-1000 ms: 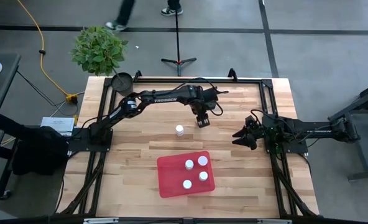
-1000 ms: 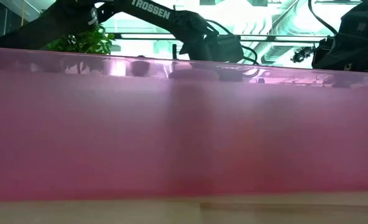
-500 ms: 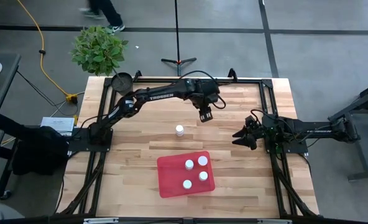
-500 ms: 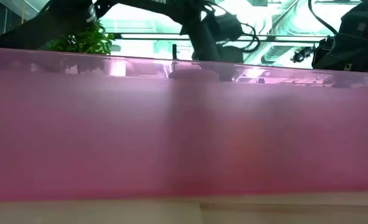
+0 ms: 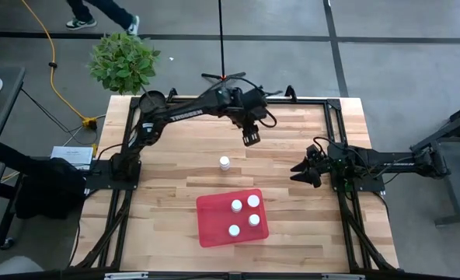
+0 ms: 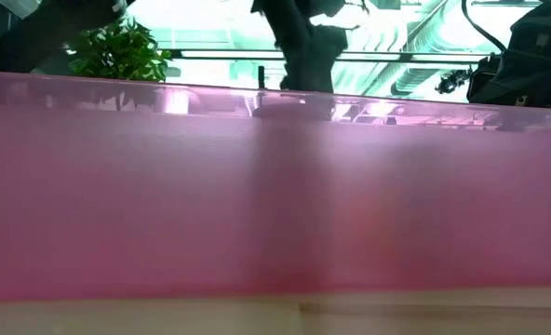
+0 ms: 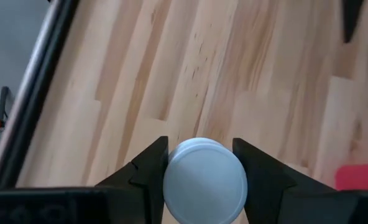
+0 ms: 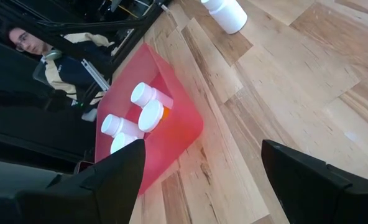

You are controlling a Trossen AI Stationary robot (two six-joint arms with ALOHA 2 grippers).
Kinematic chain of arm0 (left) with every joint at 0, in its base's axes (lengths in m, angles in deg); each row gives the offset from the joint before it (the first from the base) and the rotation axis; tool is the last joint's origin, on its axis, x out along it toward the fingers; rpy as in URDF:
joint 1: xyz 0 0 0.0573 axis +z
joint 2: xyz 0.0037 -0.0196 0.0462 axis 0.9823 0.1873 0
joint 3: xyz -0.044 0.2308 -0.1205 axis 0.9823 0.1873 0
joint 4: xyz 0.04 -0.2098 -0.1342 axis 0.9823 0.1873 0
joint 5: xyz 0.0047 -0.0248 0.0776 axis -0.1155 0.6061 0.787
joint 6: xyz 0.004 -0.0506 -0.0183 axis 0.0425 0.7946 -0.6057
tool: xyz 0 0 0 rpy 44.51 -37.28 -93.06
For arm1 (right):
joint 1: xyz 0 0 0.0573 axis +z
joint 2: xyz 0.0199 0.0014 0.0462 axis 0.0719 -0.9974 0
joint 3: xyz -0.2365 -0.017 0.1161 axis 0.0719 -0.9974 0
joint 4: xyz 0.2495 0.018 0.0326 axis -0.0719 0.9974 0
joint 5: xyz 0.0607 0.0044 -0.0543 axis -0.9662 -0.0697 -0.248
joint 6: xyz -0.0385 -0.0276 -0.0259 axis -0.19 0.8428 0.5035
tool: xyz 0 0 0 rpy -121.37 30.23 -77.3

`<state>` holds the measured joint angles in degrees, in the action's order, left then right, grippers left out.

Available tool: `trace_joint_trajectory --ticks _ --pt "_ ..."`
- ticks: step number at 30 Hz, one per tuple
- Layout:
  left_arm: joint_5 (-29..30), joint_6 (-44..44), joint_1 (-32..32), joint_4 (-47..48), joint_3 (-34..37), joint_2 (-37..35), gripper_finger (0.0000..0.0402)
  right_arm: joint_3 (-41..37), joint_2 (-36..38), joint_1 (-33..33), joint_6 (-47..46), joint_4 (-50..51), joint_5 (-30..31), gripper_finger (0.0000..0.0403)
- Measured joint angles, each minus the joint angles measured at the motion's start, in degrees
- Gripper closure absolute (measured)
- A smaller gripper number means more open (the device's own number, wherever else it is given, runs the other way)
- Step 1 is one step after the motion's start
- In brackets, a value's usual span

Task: Pick and place pill bottles into a basket
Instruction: Put the white pill bottle into the red bin

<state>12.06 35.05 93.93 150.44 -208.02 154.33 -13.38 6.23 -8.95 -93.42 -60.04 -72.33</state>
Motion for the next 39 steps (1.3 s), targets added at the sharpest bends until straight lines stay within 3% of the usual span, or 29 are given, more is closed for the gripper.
trace_joint_trajectory --ticks 16,23,32,39 --pt "-0.1 2.5 -0.1 1.6 0.0 -14.4 0.0213 0.0 0.0 0.0 0.9 0.0 0.0 0.0091" --pt "-6.3 4.5 -1.0 5.7 0.0 -18.8 0.0214 0.0 0.0 0.0 1.4 0.1 0.0 0.0091" --pt "-8.9 7.3 -6.7 15.7 0.0 -22.4 0.0214 0.0 0.0 0.0 1.5 0.1 0.0 0.0091" --pt "-4.8 11.9 -13.7 21.9 0.0 -23.0 0.0214 0.0 0.0 0.0 1.5 0.0 0.0 0.0091"
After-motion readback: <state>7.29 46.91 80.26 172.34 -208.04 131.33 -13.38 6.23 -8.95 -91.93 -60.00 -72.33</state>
